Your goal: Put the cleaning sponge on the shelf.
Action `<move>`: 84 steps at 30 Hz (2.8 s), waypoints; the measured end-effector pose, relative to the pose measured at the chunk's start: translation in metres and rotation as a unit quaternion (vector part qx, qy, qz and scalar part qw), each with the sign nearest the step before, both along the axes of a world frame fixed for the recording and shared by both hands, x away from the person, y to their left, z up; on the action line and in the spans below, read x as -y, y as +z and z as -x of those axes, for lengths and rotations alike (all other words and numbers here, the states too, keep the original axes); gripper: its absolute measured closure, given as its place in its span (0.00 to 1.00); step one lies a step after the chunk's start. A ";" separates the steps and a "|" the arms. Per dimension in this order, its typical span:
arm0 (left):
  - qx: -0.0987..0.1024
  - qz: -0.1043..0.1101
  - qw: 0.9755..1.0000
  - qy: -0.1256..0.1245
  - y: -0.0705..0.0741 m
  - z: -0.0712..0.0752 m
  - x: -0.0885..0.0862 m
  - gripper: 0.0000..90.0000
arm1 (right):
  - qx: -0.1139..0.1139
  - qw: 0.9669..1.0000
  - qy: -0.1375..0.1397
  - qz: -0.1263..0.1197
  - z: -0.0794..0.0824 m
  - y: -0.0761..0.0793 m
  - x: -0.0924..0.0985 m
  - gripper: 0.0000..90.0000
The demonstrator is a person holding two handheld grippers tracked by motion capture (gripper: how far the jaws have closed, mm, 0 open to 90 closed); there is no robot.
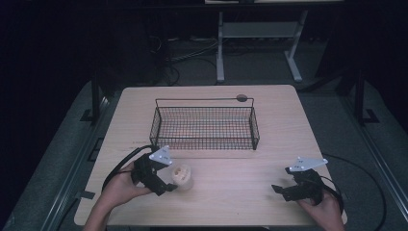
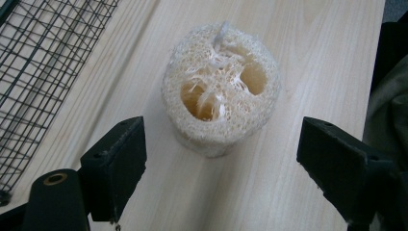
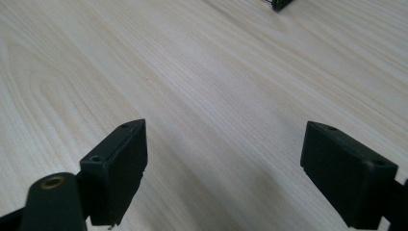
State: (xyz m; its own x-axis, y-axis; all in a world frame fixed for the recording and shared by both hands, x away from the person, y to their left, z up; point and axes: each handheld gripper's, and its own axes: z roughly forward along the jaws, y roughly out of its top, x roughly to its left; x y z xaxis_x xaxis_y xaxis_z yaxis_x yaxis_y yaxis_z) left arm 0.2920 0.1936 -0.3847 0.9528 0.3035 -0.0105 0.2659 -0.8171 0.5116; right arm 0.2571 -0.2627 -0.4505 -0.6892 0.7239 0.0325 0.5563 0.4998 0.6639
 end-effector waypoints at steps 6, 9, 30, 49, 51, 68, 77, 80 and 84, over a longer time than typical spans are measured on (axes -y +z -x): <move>-0.003 -0.014 1.000 -0.003 -0.001 -0.004 0.009 0.19 | 0.000 1.000 0.000 -0.001 0.000 0.000 0.001 0.18; -0.007 -0.018 1.000 -0.002 -0.002 -0.006 0.013 0.19 | 0.000 1.000 0.000 -0.002 0.000 0.000 0.001 0.18; -0.020 -0.047 0.999 -0.008 -0.010 -0.015 0.035 0.19 | 0.001 1.000 0.001 -0.003 0.001 0.001 0.003 0.18; -0.029 -0.068 0.997 -0.018 -0.014 -0.019 0.042 0.27 | -0.001 1.000 0.004 -0.002 0.001 0.001 0.002 0.18; -0.029 -0.065 0.997 -0.018 -0.014 -0.018 0.042 0.29 | -0.001 1.000 0.004 -0.001 0.001 0.001 0.002 0.18; -0.019 -0.039 0.999 -0.016 0.008 -0.029 0.038 0.30 | -0.003 1.000 0.003 -0.003 0.000 0.000 0.002 0.18; -0.022 -0.028 0.999 -0.016 0.018 -0.039 0.035 0.30 | -0.002 1.000 0.003 -0.005 -0.001 0.000 0.002 0.18; -0.019 -0.028 0.999 -0.018 0.022 -0.043 0.035 0.30 | -0.003 1.000 0.003 -0.006 -0.001 0.000 0.002 0.18; -0.017 -0.025 0.999 -0.019 0.031 -0.048 0.037 0.30 | -0.004 1.000 0.002 -0.008 -0.001 0.001 0.001 0.18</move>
